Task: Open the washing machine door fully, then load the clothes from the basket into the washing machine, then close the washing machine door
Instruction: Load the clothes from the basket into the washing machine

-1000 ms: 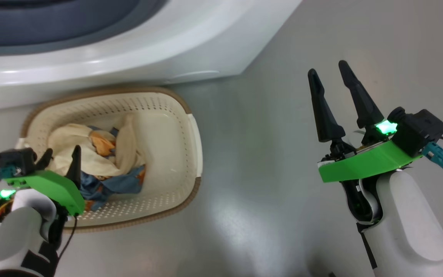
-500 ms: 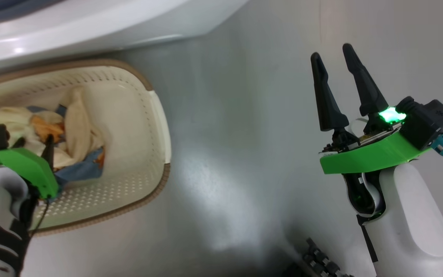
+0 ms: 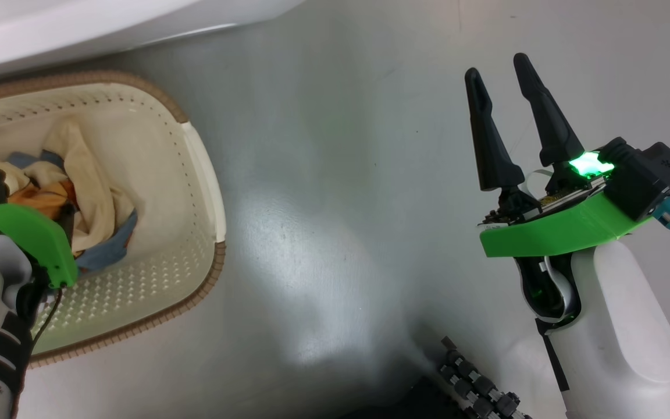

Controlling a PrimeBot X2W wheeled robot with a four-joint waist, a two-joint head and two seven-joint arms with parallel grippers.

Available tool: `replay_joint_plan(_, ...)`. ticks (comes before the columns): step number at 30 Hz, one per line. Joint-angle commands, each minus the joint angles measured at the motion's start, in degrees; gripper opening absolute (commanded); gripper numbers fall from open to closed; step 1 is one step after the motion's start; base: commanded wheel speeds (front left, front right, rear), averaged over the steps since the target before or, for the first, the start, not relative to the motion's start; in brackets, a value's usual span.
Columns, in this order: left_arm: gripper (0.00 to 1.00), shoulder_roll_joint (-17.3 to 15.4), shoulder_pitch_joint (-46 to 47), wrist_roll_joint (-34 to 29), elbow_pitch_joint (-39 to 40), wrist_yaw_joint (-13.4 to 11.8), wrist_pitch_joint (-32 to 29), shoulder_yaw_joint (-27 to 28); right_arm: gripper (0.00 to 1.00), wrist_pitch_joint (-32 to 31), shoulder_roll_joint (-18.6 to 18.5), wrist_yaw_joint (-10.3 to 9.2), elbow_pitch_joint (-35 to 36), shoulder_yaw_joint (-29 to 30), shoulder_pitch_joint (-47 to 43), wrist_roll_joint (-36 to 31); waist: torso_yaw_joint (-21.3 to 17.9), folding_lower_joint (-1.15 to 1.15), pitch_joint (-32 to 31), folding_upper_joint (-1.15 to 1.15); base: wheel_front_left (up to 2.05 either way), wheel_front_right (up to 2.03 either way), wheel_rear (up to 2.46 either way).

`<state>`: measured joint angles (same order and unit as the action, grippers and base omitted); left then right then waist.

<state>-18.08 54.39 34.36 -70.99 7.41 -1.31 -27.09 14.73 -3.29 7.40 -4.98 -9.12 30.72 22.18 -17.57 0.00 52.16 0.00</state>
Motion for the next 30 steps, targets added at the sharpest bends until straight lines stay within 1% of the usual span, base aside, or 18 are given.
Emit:
replay_joint_plan(1,1.0,-2.2,-0.5,0.7,0.3,0.1,-0.2,0.6,1.0,0.3,0.4,0.09,1.2,-1.2,-1.4,0.8,-0.1,0.0,0.0,0.0,0.0,0.0,0.0)
replay_joint_plan(3,0.0,-2.4,-0.6,1.3,0.7,0.1,0.3,0.0,1.0,0.3,0.4,0.09,1.2,-1.1,-1.4,0.8,-0.2,0.0,-0.2,0.0,0.0,0.0,0.0)
replay_joint_plan(9,0.0,-2.7,-1.5,3.1,1.6,0.1,1.1,-1.9,1.0,0.3,0.4,0.09,0.9,-1.1,-1.3,1.0,0.3,0.0,-1.6,0.0,0.0,0.0,0.0)
replay_joint_plan(12,0.0,-1.8,-2.7,5.2,2.6,0.1,2.1,-2.4,1.0,0.3,0.4,0.09,0.5,-0.9,-1.3,1.0,0.9,0.0,-3.6,0.0,0.0,0.0,0.0)
replay_joint_plan(18,0.0,-1.0,-6.7,9.5,6.0,0.1,5.2,-4.2,1.0,0.3,0.4,0.09,-0.5,-1.0,-1.4,1.0,2.5,0.0,-9.3,0.0,0.0,0.0,0.0)
replay_joint_plan(20,0.0,-1.1,-8.5,11.3,7.8,0.1,7.3,-5.6,1.0,0.3,0.4,0.09,-1.2,-1.1,-1.7,0.8,3.3,0.0,-12.3,0.0,0.0,0.0,0.0)
replay_joint_plan(26,0.0,-1.5,-11.7,15.0,11.0,0.1,10.6,-8.5,1.0,0.3,0.4,0.09,-2.7,-0.8,-3.2,0.3,5.2,0.0,-18.1,0.0,0.0,0.0,0.0)
replay_joint_plan(30,0.0,-2.1,-13.4,16.4,13.1,0.1,13.2,-10.8,1.0,0.3,0.4,0.09,-3.5,-0.4,-4.4,-0.1,6.4,0.0,-21.7,0.0,0.0,0.0,0.0)
